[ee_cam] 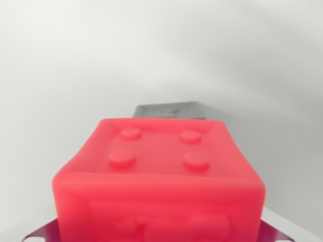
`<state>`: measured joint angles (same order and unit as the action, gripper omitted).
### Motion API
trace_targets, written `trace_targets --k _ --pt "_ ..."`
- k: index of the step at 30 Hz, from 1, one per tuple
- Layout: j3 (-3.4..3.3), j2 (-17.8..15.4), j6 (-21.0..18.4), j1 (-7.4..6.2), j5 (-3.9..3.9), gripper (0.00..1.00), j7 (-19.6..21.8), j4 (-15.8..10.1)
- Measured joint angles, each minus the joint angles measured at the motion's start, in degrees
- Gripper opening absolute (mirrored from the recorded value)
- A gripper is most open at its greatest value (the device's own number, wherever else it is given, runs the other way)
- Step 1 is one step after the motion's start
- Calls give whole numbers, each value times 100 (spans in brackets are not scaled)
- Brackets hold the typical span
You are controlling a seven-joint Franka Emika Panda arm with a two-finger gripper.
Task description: Destack cube
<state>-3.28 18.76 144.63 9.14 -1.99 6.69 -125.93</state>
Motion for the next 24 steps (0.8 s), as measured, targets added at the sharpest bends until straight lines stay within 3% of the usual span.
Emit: trace_targets --k 24 --pt "-2 423 -62 -380 -7 0 1368 496"
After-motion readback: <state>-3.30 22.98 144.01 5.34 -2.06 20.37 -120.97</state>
